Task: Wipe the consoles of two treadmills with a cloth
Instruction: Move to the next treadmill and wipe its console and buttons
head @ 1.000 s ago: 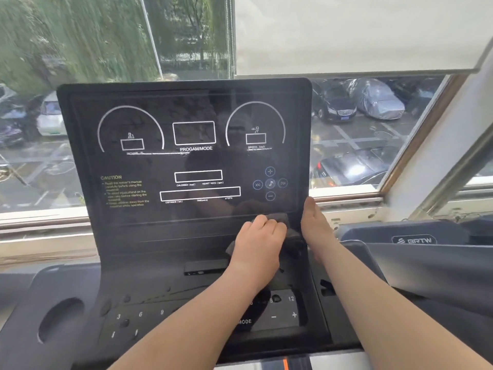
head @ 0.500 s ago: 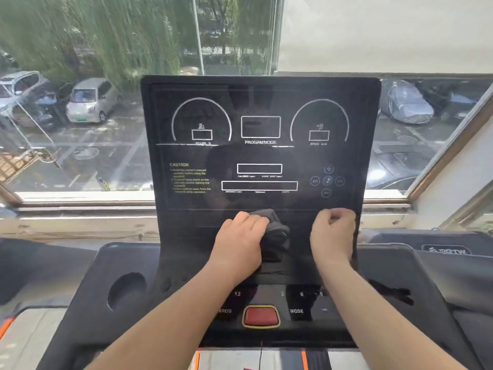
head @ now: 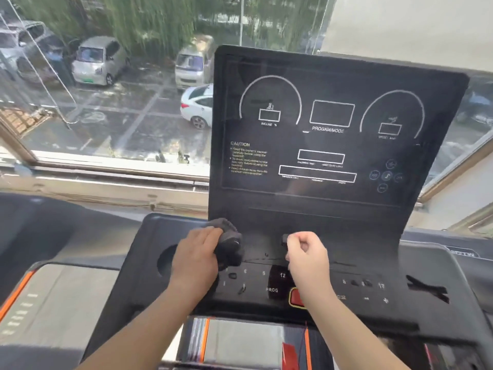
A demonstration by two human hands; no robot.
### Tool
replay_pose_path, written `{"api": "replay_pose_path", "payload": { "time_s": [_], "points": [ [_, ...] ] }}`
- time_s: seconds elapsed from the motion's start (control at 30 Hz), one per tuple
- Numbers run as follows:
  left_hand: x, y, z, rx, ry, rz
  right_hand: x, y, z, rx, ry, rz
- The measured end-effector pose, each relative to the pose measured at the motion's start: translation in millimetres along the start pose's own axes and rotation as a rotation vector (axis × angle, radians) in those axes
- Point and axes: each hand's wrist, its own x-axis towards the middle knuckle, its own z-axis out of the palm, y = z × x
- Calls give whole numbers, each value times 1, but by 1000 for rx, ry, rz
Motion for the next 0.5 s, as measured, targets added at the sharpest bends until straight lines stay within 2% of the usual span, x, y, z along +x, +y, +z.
{"api": "replay_pose_path", "payload": {
  "time_s": [0.1, 0.2, 0.33, 0.5],
  "points": [
    [-38, 10, 9, -76, -30, -48, -17, 11, 12, -25, -29, 13],
    [-60, 11, 15, -43, -160, 45, -31, 21, 15, -10, -22, 39],
    [-31, -5, 8, 46, -276, 190, -31, 28, 10, 30, 29, 112],
    [-26, 25, 17, -1, -234, 51, -28, 33, 0, 88, 69, 143]
  ]
}}
